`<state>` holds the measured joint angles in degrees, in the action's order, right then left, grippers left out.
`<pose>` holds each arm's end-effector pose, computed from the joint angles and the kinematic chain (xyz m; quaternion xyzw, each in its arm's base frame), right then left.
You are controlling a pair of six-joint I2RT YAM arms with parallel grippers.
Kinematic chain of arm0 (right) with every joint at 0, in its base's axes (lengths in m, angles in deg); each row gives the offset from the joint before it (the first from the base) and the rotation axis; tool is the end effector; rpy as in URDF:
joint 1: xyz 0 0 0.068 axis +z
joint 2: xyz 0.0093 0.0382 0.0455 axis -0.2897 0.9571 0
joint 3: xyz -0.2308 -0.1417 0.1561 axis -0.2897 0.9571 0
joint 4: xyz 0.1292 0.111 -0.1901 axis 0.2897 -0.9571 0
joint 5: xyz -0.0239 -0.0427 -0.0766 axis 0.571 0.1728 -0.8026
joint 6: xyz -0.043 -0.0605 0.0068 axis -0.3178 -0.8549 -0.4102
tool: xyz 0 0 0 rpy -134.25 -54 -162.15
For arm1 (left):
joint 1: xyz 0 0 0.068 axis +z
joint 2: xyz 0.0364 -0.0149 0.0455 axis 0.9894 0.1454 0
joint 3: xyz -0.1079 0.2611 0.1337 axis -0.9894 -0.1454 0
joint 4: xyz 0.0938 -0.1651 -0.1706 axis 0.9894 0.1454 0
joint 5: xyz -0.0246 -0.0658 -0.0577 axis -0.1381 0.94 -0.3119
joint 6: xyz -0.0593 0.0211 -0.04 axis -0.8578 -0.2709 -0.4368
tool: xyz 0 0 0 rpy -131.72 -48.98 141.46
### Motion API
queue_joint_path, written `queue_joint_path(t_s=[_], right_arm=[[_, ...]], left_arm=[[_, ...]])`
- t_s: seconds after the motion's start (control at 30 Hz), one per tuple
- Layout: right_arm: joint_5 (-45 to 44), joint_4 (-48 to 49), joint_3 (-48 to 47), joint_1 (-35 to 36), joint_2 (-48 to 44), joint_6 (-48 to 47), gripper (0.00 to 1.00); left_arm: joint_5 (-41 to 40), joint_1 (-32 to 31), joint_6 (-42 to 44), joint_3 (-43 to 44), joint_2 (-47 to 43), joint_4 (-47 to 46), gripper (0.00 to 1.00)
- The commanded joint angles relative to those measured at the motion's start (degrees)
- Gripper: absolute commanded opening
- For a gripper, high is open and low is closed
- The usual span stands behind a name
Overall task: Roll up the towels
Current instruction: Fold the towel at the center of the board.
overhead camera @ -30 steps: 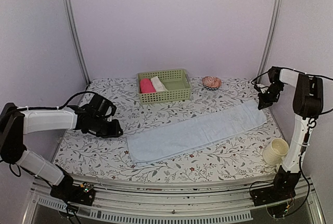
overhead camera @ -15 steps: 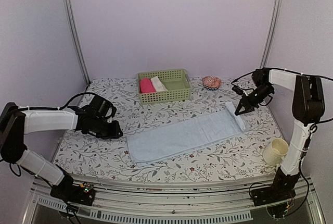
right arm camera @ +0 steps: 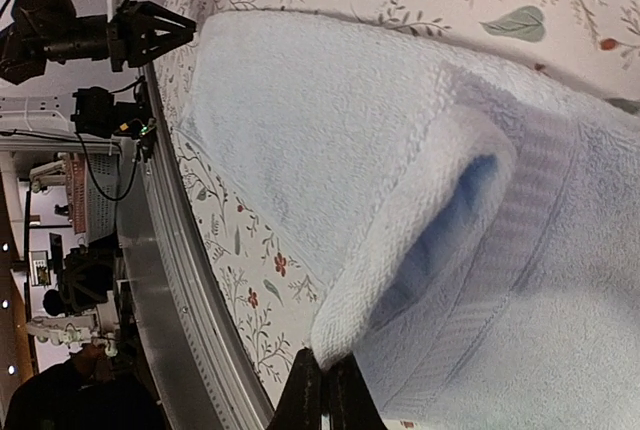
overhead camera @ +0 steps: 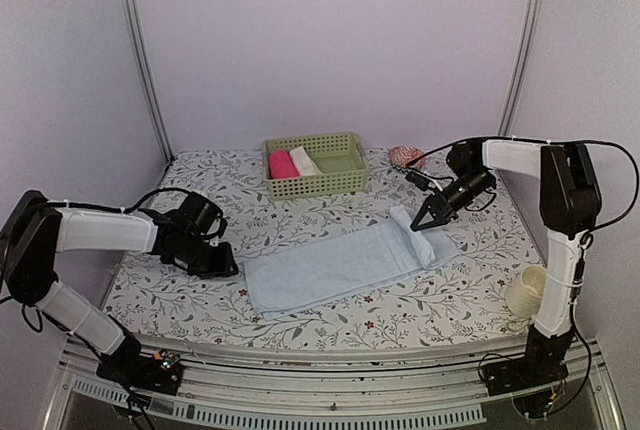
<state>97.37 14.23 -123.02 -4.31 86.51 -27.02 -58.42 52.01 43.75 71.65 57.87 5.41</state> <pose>0.3731 0.1326 0.2110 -0.3027 0.8509 0.4278 0.0367 0.2246 -0.1331 0.1710 -0.0247 0.9724 -0.1507 0.1767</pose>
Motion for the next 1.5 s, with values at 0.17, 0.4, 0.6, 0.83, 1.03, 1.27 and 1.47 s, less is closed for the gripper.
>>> queue_joint_path(t_s=[0.17,0.4,0.6,0.83,1.03,1.27,1.47], right_arm=[[8.38,6.46,-3.6,11.49,3.15,7.94,0.02],[7.66,16.81,-6.31,21.74,5.72,17.96,0.02],[9.04,21.97,-11.6,27.57,11.2,26.46,0.02],[7.56,28.02,-19.05,31.89,16.64,37.16,0.02],[6.42,30.44,-21.89,34.37,21.41,41.62,0.02],[7.56,32.17,-24.5,36.18,24.84,44.13,0.02],[7.12,33.36,-27.14,37.13,26.43,45.84,0.02]], left_arm=[[-3.56,-5.28,-3.55,2.2,3.05,3.41,0.3],[-4.77,-7.74,-6.8,-0.07,3.69,3.65,0.29],[-4.04,-9.21,-8.56,-1.6,3.23,1.64,0.29],[-3.1,-11.2,-9.88,-1.79,2.76,0.54,0.28],[-1.42,-11.58,-12.01,-4.73,0.99,-2.54,0.28],[-0.62,-11.79,-13.64,-8.14,0.35,-5.78,0.28],[-0.63,-12.03,-14.1,-8.87,0.33,-6.38,0.28]])
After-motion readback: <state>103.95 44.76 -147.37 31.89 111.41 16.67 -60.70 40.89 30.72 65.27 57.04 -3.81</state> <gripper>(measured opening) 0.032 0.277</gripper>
